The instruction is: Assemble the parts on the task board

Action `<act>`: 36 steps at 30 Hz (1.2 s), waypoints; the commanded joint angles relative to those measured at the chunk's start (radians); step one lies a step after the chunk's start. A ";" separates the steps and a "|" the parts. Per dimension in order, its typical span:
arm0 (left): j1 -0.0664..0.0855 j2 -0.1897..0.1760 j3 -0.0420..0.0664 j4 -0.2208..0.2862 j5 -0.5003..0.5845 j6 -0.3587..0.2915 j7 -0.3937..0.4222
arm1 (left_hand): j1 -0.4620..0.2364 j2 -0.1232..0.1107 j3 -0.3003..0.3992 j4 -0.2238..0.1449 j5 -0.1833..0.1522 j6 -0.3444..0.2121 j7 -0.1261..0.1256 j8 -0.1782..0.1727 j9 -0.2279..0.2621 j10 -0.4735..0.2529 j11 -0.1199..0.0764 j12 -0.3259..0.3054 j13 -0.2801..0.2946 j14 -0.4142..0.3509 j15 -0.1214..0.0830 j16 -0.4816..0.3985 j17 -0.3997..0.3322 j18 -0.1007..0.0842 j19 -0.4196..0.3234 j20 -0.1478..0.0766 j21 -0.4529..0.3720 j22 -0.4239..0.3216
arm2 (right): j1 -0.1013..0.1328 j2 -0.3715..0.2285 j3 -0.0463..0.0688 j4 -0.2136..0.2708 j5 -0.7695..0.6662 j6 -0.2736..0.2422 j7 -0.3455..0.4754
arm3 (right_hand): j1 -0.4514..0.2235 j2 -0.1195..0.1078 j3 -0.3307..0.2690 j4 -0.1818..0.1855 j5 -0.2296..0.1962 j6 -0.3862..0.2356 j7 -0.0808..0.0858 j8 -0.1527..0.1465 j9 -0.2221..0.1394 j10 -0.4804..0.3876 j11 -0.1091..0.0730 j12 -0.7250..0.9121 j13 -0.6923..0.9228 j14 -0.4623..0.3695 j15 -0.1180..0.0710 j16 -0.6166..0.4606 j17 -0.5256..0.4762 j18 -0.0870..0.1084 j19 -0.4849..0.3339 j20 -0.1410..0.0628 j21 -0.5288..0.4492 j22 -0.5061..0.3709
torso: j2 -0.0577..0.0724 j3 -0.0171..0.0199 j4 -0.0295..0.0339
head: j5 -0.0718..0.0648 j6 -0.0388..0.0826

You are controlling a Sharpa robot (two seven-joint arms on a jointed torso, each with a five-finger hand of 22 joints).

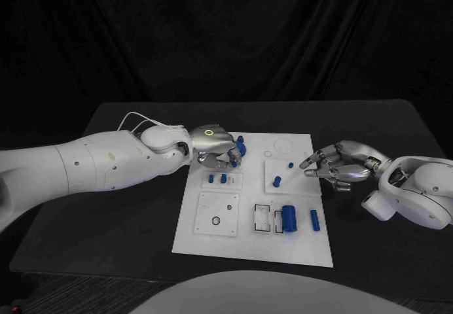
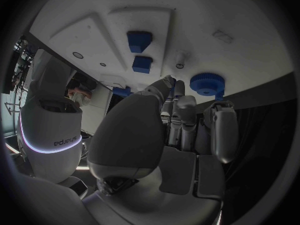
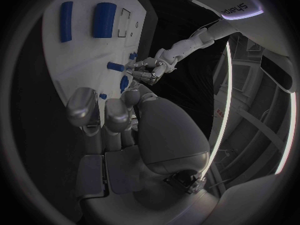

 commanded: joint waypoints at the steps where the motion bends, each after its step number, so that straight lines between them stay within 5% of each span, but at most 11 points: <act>1: 0.028 -0.022 0.002 0.027 0.000 -0.027 -0.010 | -0.021 0.005 0.008 0.007 -0.003 0.000 -0.001 -0.008 -0.001 -0.001 0.004 -0.020 -0.012 0.008 -0.001 -0.009 -0.007 -0.020 0.006 -0.005 -0.002 0.198 | -0.003 -0.002 0.000 0.001 -0.001 0.011 -0.009 | 0.003 -0.001 0.001 0.007 -0.003 0.007 0.002 0.006 -0.002 -0.006 -0.004 -0.004 -0.001 -0.001 -0.002 -0.005 0.000 0.007 0.004 -0.003 -0.005 0.097 | 0.000 -0.0006 0.0004 | 0.004 0.000; 8: 0.071 -0.081 0.002 0.076 0.000 0.018 -0.035 | -0.036 0.004 0.013 0.021 -0.021 -0.008 -0.006 -0.022 -0.006 -0.005 0.001 -0.057 -0.033 0.002 0.000 -0.023 -0.030 -0.017 0.000 -0.004 -0.015 0.195 | -0.003 -0.002 0.000 0.002 -0.001 0.018 -0.017 | 0.003 -0.001 0.001 0.008 -0.004 0.008 0.001 0.006 -0.002 -0.007 -0.005 -0.006 -0.004 -0.001 -0.002 -0.005 0.000 0.007 0.004 -0.003 -0.004 0.098 | -0.002 0.0006 -0.0003 | 0.006 0.000; 15: 0.082 -0.116 0.002 0.098 0.054 0.067 -0.050 | -0.032 0.003 0.019 0.021 -0.019 -0.011 -0.004 -0.028 -0.007 -0.004 0.003 -0.071 -0.042 -0.001 0.000 -0.027 -0.036 -0.017 -0.001 -0.004 -0.017 0.194 | -0.003 -0.004 0.000 0.002 -0.001 0.025 -0.024 | 0.002 -0.002 0.001 0.008 -0.005 0.009 0.001 0.007 -0.002 -0.007 -0.005 -0.008 -0.006 -0.001 -0.002 -0.005 -0.001 0.008 0.003 -0.003 -0.007 0.097 | 0.000 0.0023 0.0015 | 0.005 0.000; 24: 0.080 -0.110 0.001 0.087 0.072 0.105 -0.053 | -0.031 -0.002 0.021 0.021 -0.018 -0.014 -0.002 -0.033 -0.009 -0.004 0.006 -0.081 -0.048 -0.006 0.001 -0.033 -0.046 -0.015 -0.005 -0.003 -0.025 0.192 | -0.007 -0.002 0.000 -0.001 -0.001 0.030 -0.026 | 0.002 -0.002 0.001 0.009 -0.006 0.010 0.001 0.007 -0.002 -0.009 -0.005 -0.013 -0.011 -0.002 -0.002 -0.008 -0.005 0.008 0.003 -0.004 -0.009 0.096 | 0.001 0.0009 0.0040 | 0.008 0.000; 36: 0.051 -0.085 0.001 0.063 0.075 0.114 -0.045 | -0.030 -0.004 0.021 0.020 -0.019 -0.014 -0.001 -0.035 -0.009 0.000 0.006 -0.082 -0.049 -0.010 0.002 -0.037 -0.053 -0.015 -0.007 -0.003 -0.028 0.191 | -0.011 -0.002 0.000 -0.003 -0.001 0.032 -0.025 | 0.003 -0.002 0.001 0.009 -0.006 0.010 0.001 0.008 -0.003 -0.012 -0.005 -0.017 -0.016 -0.002 -0.002 -0.009 -0.006 0.008 0.002 -0.004 -0.012 0.096 | 0.002 -0.0014 0.0020 | 0.010 0.000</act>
